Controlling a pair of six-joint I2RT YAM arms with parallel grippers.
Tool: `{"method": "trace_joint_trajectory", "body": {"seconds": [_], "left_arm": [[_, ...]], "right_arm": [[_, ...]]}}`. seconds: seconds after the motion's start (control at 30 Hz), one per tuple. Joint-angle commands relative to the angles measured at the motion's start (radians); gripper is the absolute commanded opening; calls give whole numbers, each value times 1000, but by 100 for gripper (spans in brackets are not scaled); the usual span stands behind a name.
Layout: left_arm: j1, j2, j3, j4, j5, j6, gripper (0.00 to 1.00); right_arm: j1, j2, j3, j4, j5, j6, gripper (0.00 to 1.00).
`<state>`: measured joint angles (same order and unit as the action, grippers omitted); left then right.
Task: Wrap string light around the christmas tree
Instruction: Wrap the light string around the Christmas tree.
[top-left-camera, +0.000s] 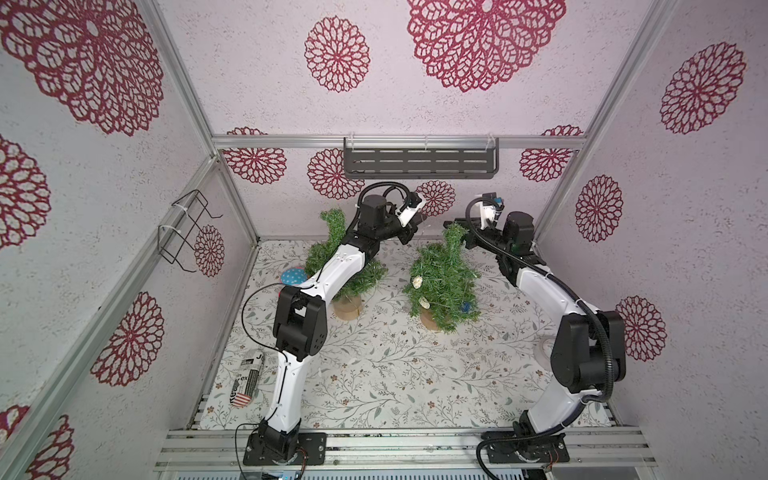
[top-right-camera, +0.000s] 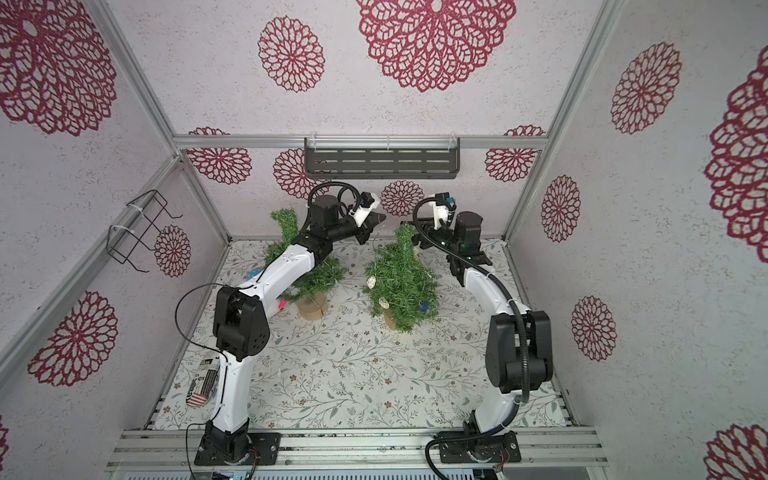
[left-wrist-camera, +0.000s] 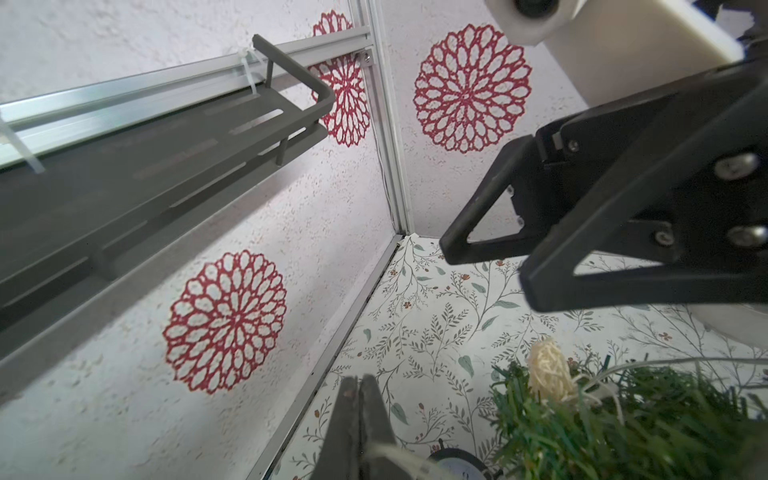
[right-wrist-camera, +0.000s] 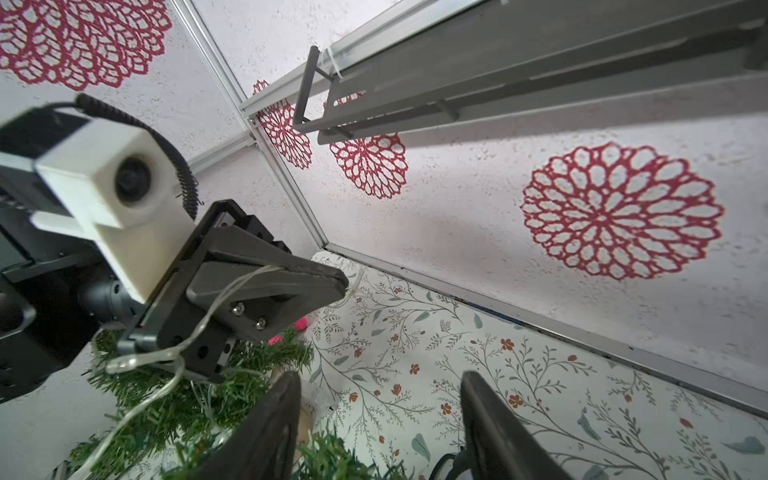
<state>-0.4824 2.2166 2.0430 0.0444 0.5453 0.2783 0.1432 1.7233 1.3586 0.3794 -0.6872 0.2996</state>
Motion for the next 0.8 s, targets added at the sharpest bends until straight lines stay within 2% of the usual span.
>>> {"method": "trace_joint_trajectory", "body": {"seconds": [0.0, 0.1, 0.23, 0.43, 0.77], "left_arm": [[-24, -25, 6, 27, 31, 25, 1], [-33, 11, 73, -19, 40, 19, 2], [-39, 66, 145, -63, 50, 4, 2], [-37, 113, 240, -164, 73, -2, 7], [-8, 166, 282, -194, 190, -20, 15]], "right_arm": [[-1, -65, -32, 77, 21, -83, 61], [4, -78, -131, 252, 47, -193, 59], [7, -56, -226, 539, 19, -318, 57], [41, 44, -242, 885, -34, -277, 56], [85, 115, -210, 952, -90, -286, 56]]}}
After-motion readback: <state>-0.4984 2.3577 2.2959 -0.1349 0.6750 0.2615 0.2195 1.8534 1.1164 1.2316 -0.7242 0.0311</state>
